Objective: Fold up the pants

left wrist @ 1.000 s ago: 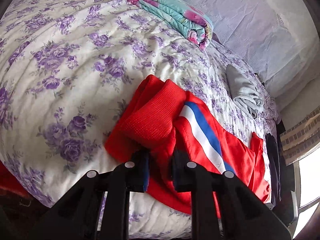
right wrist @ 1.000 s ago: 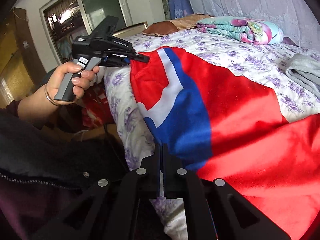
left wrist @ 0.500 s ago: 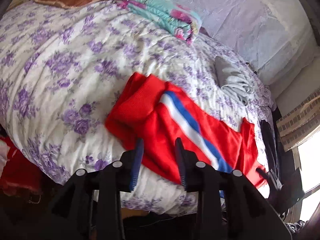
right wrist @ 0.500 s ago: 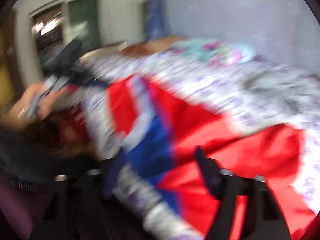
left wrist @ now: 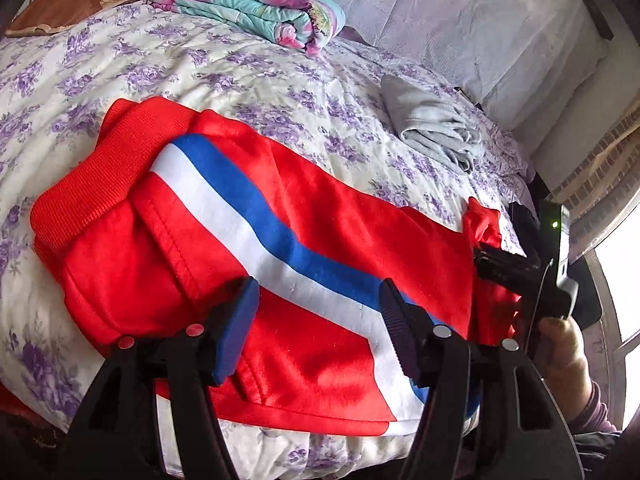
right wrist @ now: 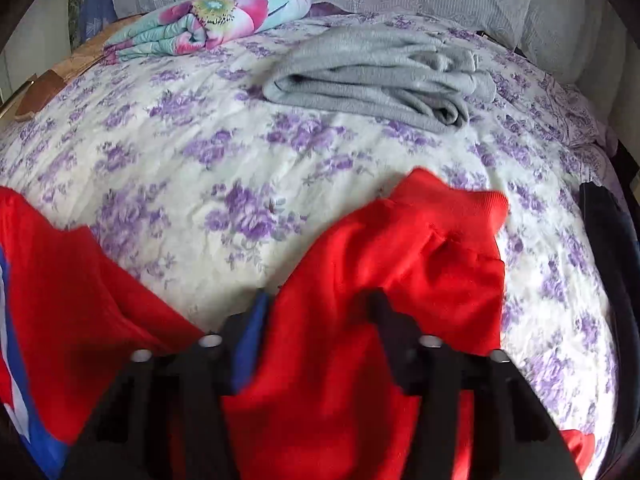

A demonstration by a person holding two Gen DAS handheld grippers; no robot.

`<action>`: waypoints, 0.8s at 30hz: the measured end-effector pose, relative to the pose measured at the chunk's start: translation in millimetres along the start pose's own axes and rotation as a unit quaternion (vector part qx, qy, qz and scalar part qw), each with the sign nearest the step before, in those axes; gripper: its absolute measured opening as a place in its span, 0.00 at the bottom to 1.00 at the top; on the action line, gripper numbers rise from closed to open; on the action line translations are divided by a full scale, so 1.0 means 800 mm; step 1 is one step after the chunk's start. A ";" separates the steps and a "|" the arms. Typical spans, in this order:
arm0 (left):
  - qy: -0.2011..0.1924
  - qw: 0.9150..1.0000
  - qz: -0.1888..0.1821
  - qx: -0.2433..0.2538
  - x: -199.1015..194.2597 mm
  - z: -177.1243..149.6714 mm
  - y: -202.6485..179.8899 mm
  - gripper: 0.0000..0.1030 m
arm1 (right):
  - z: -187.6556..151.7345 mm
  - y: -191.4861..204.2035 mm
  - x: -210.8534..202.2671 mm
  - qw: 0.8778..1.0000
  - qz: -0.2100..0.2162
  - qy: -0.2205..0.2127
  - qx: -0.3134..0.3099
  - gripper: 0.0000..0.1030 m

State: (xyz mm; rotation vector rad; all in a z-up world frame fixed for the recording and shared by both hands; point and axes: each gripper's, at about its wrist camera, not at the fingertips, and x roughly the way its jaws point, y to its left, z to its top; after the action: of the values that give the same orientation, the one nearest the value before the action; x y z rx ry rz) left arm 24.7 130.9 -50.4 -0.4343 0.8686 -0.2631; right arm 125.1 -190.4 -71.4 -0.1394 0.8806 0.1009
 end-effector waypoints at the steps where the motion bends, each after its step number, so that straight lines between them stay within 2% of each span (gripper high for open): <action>1: -0.004 1.000 -0.015 -0.011 -0.002 -0.001 0.007 0.59 | -0.008 -0.009 -0.015 0.999 0.005 -0.028 0.017 0.05; 2: -0.006 0.999 -0.026 -0.019 -0.004 -0.002 0.012 0.58 | -0.017 -0.027 -0.034 0.997 0.008 -0.056 0.049 0.05; 4: -0.008 0.999 -0.042 -0.032 -0.005 0.000 0.017 0.58 | -0.045 -0.064 -0.089 0.986 0.042 -0.124 0.104 0.05; 6: -0.010 0.998 -0.049 -0.037 -0.004 0.001 0.019 0.58 | -0.086 -0.093 -0.141 0.972 0.046 -0.182 0.140 0.05; 8: -0.012 0.998 -0.049 -0.035 -0.004 0.000 0.018 0.58 | -0.141 -0.123 -0.176 0.949 0.088 -0.236 0.189 0.07; 9: -0.013 0.998 -0.048 -0.033 -0.003 0.000 0.017 0.58 | -0.172 -0.134 -0.183 0.937 0.106 -0.258 0.212 0.11; 11: -0.016 0.998 -0.046 -0.026 -0.003 -0.001 0.016 0.58 | -0.222 -0.150 -0.183 0.924 0.089 -0.264 0.261 0.55; 12: -0.016 0.998 -0.046 -0.025 -0.003 -0.001 0.015 0.58 | -0.243 -0.158 -0.176 0.922 0.072 -0.252 0.285 0.85; 13: -0.016 0.999 -0.046 -0.023 -0.002 -0.001 0.014 0.58 | -0.259 -0.171 -0.164 0.919 0.071 -0.234 0.310 0.83; 15: -0.015 0.999 -0.044 -0.023 -0.001 0.000 0.014 0.58 | -0.276 -0.188 -0.154 0.910 0.109 -0.222 0.333 0.81; 20: -0.014 0.999 -0.038 -0.028 -0.002 -0.001 0.013 0.59 | -0.257 -0.193 -0.183 0.917 0.092 -0.246 0.299 0.84; 21: -0.016 0.999 -0.038 -0.030 -0.002 -0.001 0.013 0.59 | -0.252 -0.197 -0.181 0.918 0.092 -0.240 0.301 0.77; 22: -0.017 0.999 -0.037 -0.031 -0.002 -0.001 0.013 0.59 | -0.247 -0.202 -0.177 0.920 0.095 -0.228 0.304 0.44; 23: -0.018 0.999 -0.035 -0.032 -0.003 -0.002 0.012 0.59 | -0.243 -0.207 -0.173 0.923 0.100 -0.210 0.305 0.20; 24: -0.019 0.999 -0.035 -0.033 -0.003 -0.002 0.012 0.59 | -0.238 -0.212 -0.166 0.927 0.114 -0.191 0.303 0.15</action>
State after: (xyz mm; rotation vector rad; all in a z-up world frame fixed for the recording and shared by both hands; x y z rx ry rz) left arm 22.3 139.4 -54.2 -0.5292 0.8285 -0.2902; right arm -79.0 -392.7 -74.6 0.5500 0.5005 0.0652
